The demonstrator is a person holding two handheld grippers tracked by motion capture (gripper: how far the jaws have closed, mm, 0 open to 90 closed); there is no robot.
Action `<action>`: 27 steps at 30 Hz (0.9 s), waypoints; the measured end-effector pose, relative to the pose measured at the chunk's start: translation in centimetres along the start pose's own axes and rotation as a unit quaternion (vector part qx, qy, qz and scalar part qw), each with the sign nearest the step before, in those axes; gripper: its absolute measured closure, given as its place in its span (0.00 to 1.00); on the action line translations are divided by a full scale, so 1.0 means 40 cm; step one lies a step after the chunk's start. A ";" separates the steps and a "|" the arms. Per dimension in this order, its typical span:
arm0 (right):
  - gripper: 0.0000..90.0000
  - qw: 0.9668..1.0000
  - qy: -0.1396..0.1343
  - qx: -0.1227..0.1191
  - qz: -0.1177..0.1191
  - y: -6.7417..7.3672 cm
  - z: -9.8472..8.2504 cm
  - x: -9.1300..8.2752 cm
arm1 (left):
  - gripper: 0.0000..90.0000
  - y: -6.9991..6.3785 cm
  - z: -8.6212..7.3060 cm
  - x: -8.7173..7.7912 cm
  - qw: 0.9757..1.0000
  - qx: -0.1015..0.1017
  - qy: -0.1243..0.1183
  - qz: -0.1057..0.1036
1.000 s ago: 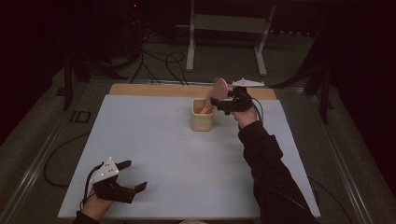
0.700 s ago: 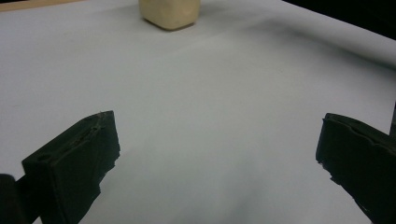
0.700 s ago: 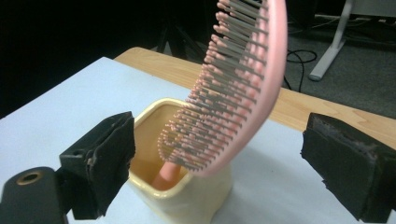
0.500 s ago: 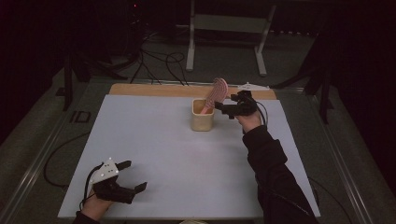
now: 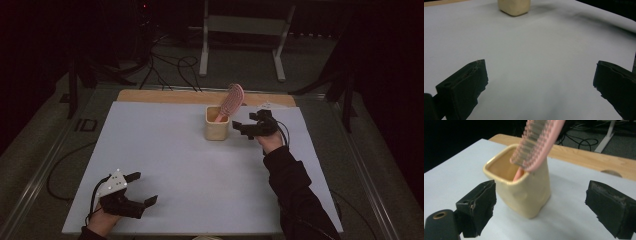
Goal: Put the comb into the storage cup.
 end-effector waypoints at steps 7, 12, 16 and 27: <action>0.11 1.000 0.008 0.007 0.007 -0.003 -0.038 -0.010 | 0.00 0.001 0.000 0.000 1.000 0.001 0.001 0.001; 0.11 1.000 0.010 0.003 0.011 0.002 -0.069 -0.024 | 0.00 0.000 -0.001 0.001 1.000 0.000 0.003 0.000; 0.11 1.000 0.011 0.002 0.014 0.006 -0.080 -0.029 | 0.00 -0.001 -0.001 0.001 1.000 0.001 0.003 -0.001; 0.11 0.999 0.021 -0.006 0.027 0.023 -0.144 -0.070 | 0.00 -0.002 -0.001 0.002 1.000 0.002 0.003 0.000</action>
Point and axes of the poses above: each handheld gripper's, and its own axes: x roughly forward along the jaws, z roughly out of its top, y roughly to its left, the point moved 6 cm from there along x, roughly forward along the jaws, and after that the axes turned 5 degrees about -z, right-handed, at the moved point
